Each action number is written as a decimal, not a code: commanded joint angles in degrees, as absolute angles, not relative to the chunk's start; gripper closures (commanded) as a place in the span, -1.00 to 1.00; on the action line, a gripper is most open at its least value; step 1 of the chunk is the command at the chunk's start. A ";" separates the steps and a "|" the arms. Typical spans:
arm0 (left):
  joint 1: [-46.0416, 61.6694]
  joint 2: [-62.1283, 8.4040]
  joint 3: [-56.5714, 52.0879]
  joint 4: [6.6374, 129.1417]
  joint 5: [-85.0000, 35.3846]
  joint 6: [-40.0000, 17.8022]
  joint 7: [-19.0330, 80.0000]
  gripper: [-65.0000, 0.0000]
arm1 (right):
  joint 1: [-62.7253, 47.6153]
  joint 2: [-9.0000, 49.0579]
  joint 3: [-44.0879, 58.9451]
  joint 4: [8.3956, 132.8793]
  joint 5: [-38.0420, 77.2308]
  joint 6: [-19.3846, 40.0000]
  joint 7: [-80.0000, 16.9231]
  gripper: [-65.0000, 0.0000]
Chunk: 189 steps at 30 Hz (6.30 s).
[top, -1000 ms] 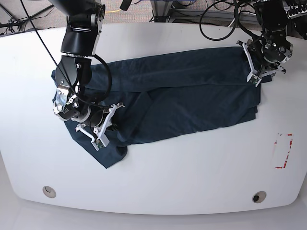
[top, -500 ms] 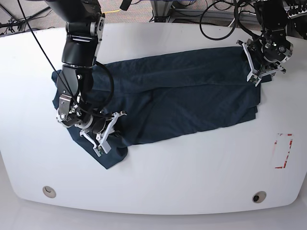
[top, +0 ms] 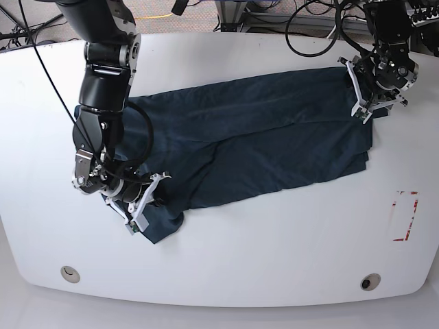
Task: Fold the T-shirt properly
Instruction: 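Grasp the sleeve fabric with the right gripper and drag it outward, then regrasp the shirt edge with the right gripper near the left gripper's edge line, then pull the held edge with both grippers to straighten the shirt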
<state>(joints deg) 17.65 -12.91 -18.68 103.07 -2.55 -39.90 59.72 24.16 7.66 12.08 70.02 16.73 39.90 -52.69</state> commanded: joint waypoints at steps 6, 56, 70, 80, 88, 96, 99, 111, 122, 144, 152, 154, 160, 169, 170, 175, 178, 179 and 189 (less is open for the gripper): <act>18.07 -13.14 -18.42 103.25 -2.15 -40.00 60.62 -0.02 | 20.44 12.18 19.47 77.49 17.36 40.00 -54.64 0.92; 17.89 -13.85 -18.42 103.25 -2.15 -40.00 60.62 -0.02 | -1.27 15.78 38.99 92.44 13.93 40.00 -57.27 -0.32; 17.71 -13.85 -18.42 103.25 -2.15 -40.00 60.62 -0.02 | 1.27 15.69 35.38 88.57 13.85 40.00 -57.19 -0.13; 17.71 -13.85 -18.42 103.25 -2.15 -40.00 60.62 -0.02 | 2.68 15.08 35.21 84.09 13.49 40.00 -57.01 0.62; 17.71 -13.85 -18.42 103.25 -2.15 -40.00 60.62 -0.02 | 0.75 14.99 35.30 87.69 13.93 40.00 -57.27 1.00; 17.71 -13.85 -18.42 103.16 -2.15 -40.00 60.62 -0.02 | -3.56 14.64 35.74 97.89 13.93 40.00 -60.62 1.00; 17.71 -13.85 -18.42 103.16 -2.15 -40.00 60.62 -0.02 | -5.49 14.64 35.74 100.44 13.93 40.00 -60.70 1.00; 17.63 -16.57 -18.33 103.16 -2.15 -40.00 60.53 -0.02 | -13.05 13.32 40.48 105.98 14.81 40.00 -60.79 1.00; 17.63 -17.19 -18.33 103.08 -2.15 -40.00 60.53 -0.02 | -21.14 12.88 42.68 109.58 22.73 40.00 -60.79 1.00; 14.81 -18.86 -18.33 103.08 -2.15 -40.00 60.53 -0.02 | -30.29 13.76 49.71 109.76 25.01 40.00 -60.79 0.25; 14.55 -19.56 -18.59 106.95 -2.51 -40.00 60.53 -0.02 | -30.20 12.09 49.01 112.92 26.33 40.00 -60.88 -0.01; 14.55 -19.47 -18.68 109.23 -2.51 -40.00 60.62 -0.02 | -30.11 10.77 48.04 113.19 29.23 40.00 -61.58 -0.01; 14.46 -17.98 -18.68 111.08 -2.59 -40.00 60.62 -0.02 | -26.42 8.57 43.82 112.66 34.68 40.00 -65.27 0.00; 14.73 -12.53 -19.12 108.09 -2.15 -40.00 60.62 -0.02 | -21.67 6.11 38.90 106.59 25.98 40.00 -65.45 0.05; 14.73 -12.53 -19.12 107.12 -2.15 -40.00 60.62 -0.02 | -21.23 6.11 38.37 105.01 24.84 40.00 -65.36 0.13; 16.40 -12.70 -20.44 104.57 -2.24 -40.00 60.53 -0.02 | -20.97 6.64 37.85 101.32 22.73 40.00 -65.36 0.39; 18.15 -12.70 -23.87 104.40 -2.33 -40.00 60.53 -0.02 | -21.14 8.75 37.76 100.62 22.64 40.00 -65.36 0.32; 18.24 -12.70 -24.66 104.22 -2.42 -40.00 60.53 -0.02 | -21.14 9.10 37.67 100.00 22.73 40.00 -65.36 0.29; 20.18 -12.70 -25.36 104.84 -2.51 -40.00 60.53 -0.02 | -20.79 10.51 37.67 103.69 23.16 40.00 -65.71 0.26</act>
